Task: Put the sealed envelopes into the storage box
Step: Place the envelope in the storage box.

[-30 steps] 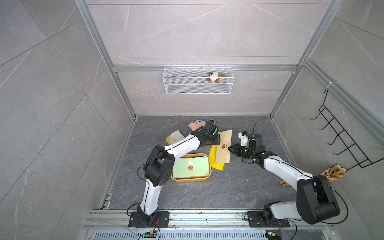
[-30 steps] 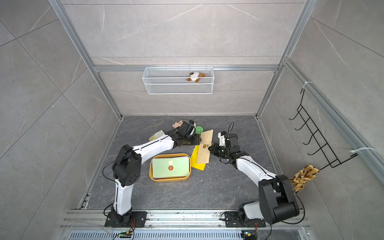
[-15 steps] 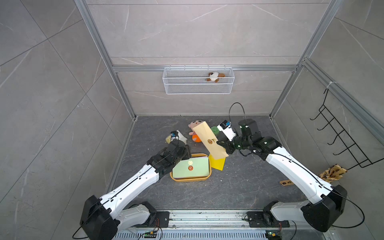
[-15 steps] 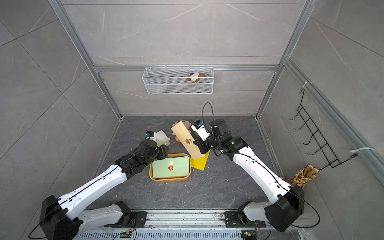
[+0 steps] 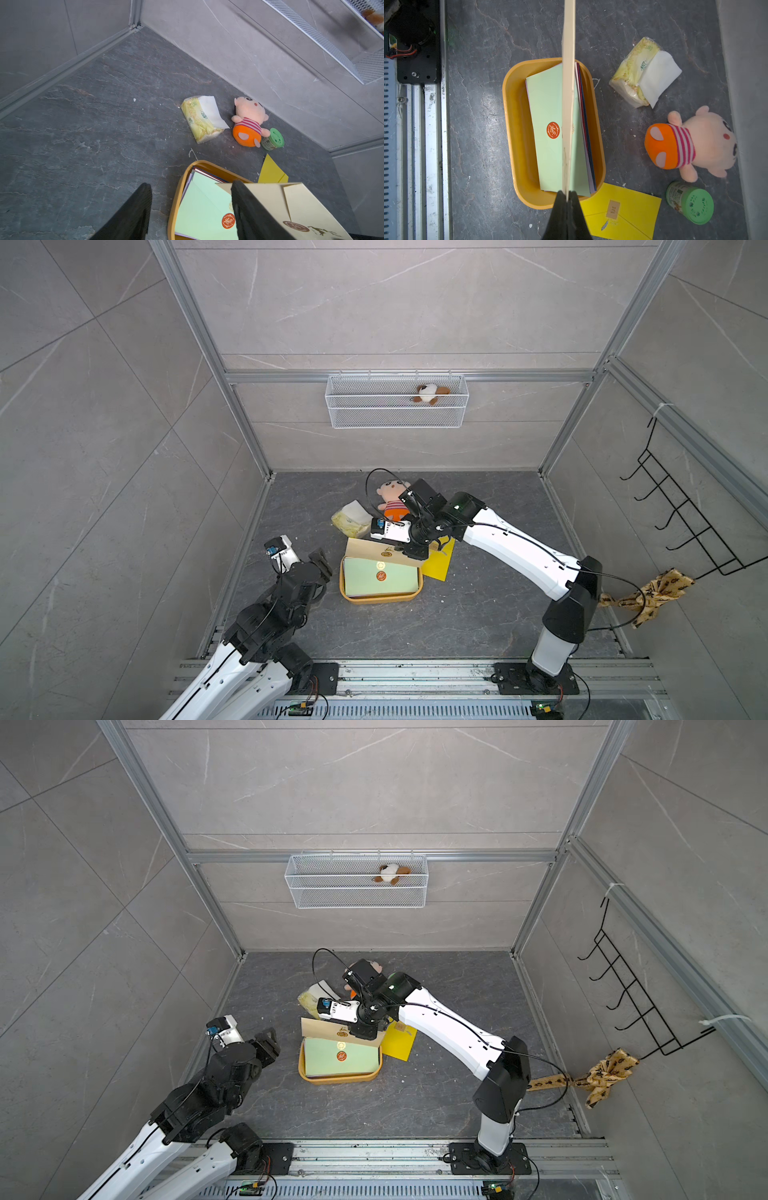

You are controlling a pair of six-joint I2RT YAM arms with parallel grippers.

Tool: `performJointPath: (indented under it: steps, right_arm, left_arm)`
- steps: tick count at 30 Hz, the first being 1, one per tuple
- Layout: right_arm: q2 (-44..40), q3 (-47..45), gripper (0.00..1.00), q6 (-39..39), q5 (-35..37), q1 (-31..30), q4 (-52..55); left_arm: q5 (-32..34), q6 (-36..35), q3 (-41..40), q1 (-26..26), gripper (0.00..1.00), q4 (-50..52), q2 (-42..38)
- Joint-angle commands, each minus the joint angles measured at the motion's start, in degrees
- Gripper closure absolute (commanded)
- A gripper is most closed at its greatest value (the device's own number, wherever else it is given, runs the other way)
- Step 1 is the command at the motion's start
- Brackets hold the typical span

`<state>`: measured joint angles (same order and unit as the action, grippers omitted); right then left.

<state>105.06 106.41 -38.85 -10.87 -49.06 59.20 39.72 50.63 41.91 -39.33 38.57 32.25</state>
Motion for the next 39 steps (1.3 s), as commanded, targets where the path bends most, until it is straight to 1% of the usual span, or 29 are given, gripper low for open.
performJointPath:
  steps: [1, 4, 8, 14, 18, 19, 21, 22, 24, 26, 27, 29, 32, 34, 35, 37, 38, 39]
  right_arm:
    - [5.1, 5.2, 1.00, -3.8, 1.6, -1.1, 6.2]
    - [8.8, 7.7, 1.00, -4.0, 0.4, -1.8, 7.9]
    - [12.0, 9.1, 1.00, -4.3, 0.9, -2.8, 8.7]
    - [14.6, 8.7, 1.00, -4.1, 1.4, -2.9, 7.8]
    - [14.7, 7.7, 1.00, -4.1, 1.7, -2.9, 7.0]
    - [14.7, 7.6, 0.95, -4.0, 1.6, -2.9, 6.9]
    - [14.5, 7.5, 0.73, -3.6, 1.8, -2.9, 6.3]
    - [14.3, 7.4, 0.67, -3.4, 2.1, -2.9, 5.8]
    - [13.8, 7.2, 0.62, -3.1, 2.8, -2.9, 5.1]
    - [13.1, 7.0, 0.61, -2.1, 4.1, -2.7, 3.9]
    - [12.6, 7.1, 0.61, -0.7, 4.9, -2.4, 3.0]
    - [11.3, 7.2, 0.61, 3.1, 3.7, -1.0, 1.3]
    - [7.3, 5.0, 0.60, 10.7, 0.9, 2.4, -2.3]
    - [1.8, -1.9, 0.58, 18.3, 2.7, 4.5, -9.2]
    - [-1.6, -6.8, 0.58, 22.7, 3.5, 5.5, -13.8]
    - [-7.7, -15.7, 0.56, 29.9, 4.0, 7.6, -21.6]
    - [-11.4, -21.6, 0.55, 34.6, 4.9, 8.9, -26.0]
    - [-13.9, -25.6, 0.55, 38.3, 6.2, 9.9, -28.6]
  left_arm:
    - [4.1, 1.9, -0.8, 0.1, 0.34, 3.4, -0.2]
    - [4.2, 1.3, -0.9, 0.1, 0.34, 2.9, -0.3]
    - [3.5, 0.9, -1.1, 0.0, 0.34, 2.5, -0.2]
    - [2.8, 0.5, -1.5, 0.0, 0.34, 1.9, -0.6]
    - [2.5, 0.4, -1.5, 0.0, 0.34, 1.8, -0.5]
    - [2.5, 0.4, -1.5, 0.0, 0.34, 1.8, -0.5]
    - [2.4, 0.4, -1.6, 0.0, 0.33, 1.7, -0.4]
    - [2.3, 0.3, -1.5, 0.0, 0.33, 1.8, -0.4]
    - [2.2, 0.3, -1.5, 0.0, 0.33, 1.7, -0.5]
    - [2.0, 0.2, -1.6, 0.0, 0.33, 1.5, -0.6]
    - [1.9, 0.1, -1.7, 0.0, 0.33, 1.4, -0.6]
    - [1.6, -0.3, -1.7, 0.0, 0.32, 1.0, -0.6]
    - [-1.6, -3.5, -2.2, 0.0, 0.33, -2.5, 0.1]
    - [-6.6, -6.6, -2.0, -0.1, 0.34, -5.8, 3.0]
    - [-9.2, -8.0, -1.3, 0.0, 0.36, -7.4, 5.3]
    - [-13.7, -10.5, 0.2, 0.0, 0.40, -11.1, 10.6]
    - [-16.3, -12.0, 1.5, 0.0, 0.42, -13.0, 13.7]
    - [-18.6, -13.1, 2.8, 0.0, 0.43, -14.6, 16.9]
